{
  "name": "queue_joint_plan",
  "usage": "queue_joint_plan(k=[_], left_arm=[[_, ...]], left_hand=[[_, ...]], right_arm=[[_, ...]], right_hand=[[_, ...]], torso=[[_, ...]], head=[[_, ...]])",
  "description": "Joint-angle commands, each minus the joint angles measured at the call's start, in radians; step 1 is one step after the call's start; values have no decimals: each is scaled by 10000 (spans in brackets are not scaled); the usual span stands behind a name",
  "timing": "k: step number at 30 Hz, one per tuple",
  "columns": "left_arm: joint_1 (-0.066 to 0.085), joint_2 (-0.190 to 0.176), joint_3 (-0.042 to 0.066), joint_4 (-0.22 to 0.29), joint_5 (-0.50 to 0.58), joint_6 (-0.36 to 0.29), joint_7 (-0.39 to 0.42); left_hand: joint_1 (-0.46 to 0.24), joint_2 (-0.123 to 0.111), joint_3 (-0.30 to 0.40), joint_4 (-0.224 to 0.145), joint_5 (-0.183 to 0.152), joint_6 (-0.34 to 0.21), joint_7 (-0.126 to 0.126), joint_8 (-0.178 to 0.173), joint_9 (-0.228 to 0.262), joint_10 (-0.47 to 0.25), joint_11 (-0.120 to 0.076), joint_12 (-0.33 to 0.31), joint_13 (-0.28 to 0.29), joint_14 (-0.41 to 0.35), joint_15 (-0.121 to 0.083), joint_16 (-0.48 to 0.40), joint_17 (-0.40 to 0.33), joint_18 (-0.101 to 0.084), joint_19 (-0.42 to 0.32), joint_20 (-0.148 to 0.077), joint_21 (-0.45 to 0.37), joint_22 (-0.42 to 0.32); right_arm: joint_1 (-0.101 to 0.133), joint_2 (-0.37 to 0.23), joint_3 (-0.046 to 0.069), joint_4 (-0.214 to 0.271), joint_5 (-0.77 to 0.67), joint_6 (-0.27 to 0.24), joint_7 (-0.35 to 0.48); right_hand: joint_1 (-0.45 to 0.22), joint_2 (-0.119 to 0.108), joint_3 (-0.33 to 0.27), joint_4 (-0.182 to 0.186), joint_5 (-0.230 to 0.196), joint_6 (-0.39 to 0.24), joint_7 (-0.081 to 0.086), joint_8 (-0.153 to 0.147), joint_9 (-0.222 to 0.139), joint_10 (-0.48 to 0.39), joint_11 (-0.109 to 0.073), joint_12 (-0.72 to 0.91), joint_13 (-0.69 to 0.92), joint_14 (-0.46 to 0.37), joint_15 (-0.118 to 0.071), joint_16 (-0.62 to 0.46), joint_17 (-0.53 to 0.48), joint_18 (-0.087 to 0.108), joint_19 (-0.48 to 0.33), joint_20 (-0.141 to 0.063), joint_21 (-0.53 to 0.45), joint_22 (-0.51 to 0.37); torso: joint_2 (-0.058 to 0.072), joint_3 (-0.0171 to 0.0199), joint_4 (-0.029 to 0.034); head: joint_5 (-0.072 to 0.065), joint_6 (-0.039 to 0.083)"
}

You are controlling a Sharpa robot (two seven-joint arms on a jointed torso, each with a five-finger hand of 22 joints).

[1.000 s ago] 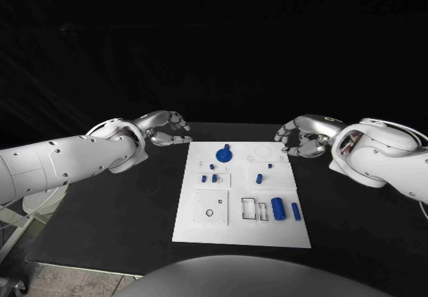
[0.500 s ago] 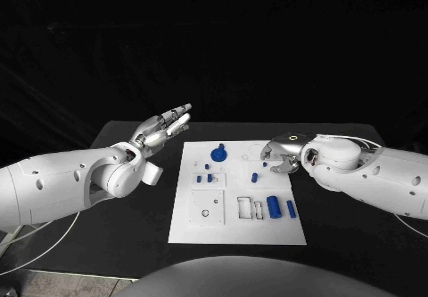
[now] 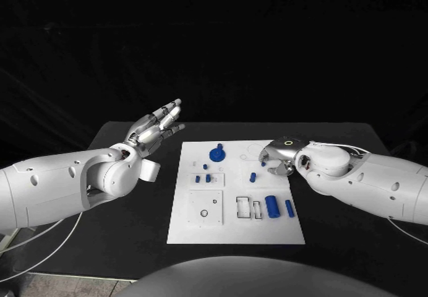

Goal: Assemble the parts on the task board

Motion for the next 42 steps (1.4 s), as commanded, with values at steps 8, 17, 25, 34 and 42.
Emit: queue_joint_plan(k=[8, 17, 25, 34, 42], left_arm=[[1, 194, -1, -212, 73, 374, -334], [-62, 332, -5, -438, 16, 472, -535], [-80, 345, -6, -469, 9, 504, -623], [-100, 372, -6, -528, 7, 547, -647], [-188, 412, -6, -598, 6, 589, -657]], left_hand=[[889, 248, -334, -41, 715, 322, 307, 33, 20, 31, 533, 516, -102, 207, 201, 113, 70, 71, 303, 163, 117, 121], [1178, 398, -506, -54, 881, 637, 579, 188, 61, 49, 700, 790, -87, 436, 303, 242, 129, 39, 551, 200, 184, 281], [1343, 475, -571, -78, 1014, 627, 593, 232, 62, 71, 828, 927, -77, 562, 379, 332, 158, -6, 729, 212, 239, 396], [1476, 544, -606, -95, 1132, 657, 634, 274, 69, 94, 895, 1034, -68, 676, 423, 420, 183, -44, 897, 214, 294, 520], [1575, 609, -627, -110, 1251, 690, 682, 310, 75, 103, 926, 1100, -65, 729, 454, 474, 193, -83, 1007, 215, 328, 567]], right_arm=[[-63, -15, 4, -206, 434, -1430, 323], [-156, 50, 4, -425, 1349, -1163, 581], [-312, 182, 4, -706, 1736, -1059, 740], [-414, 268, 7, -827, 1894, -1105, 888], [-445, 341, 10, -882, 1924, -1169, 943]], right_hand=[[-120, 106, 182, 94, -213, -189, -567, -325, -262, 654, 26, 27, -376, 123, 39, 84, 93, 28, 141, 35, -148, -3], [-255, 173, 264, 261, -614, 270, -154, -173, -288, 1341, 3, 10, -731, 180, 68, 144, 200, 23, 222, 51, -221, 10], [-321, 224, 234, 349, -676, 781, 116, 24, -232, 1577, 9, -88, -966, 197, 194, 171, 239, -2, 263, 131, -278, 16], [-187, 244, 259, 267, -666, 1097, 367, 125, -201, 1646, -8, -193, -1133, 192, 221, 179, 244, 8, 278, 168, -312, 31], [-18, 327, 317, 167, -636, 1442, 440, 264, -134, 1811, -37, -223, -1247, 194, 166, 196, 275, 30, 281, 144, -333, 59]], torso=[[-8, -2, 9], [1, -1, 13], [-3, -7, 18], [-5, -5, 12], [-5, -3, 13]], head=[[-2, 2], [-34, 2], [14, 2], [8, 2], [12, 2]])
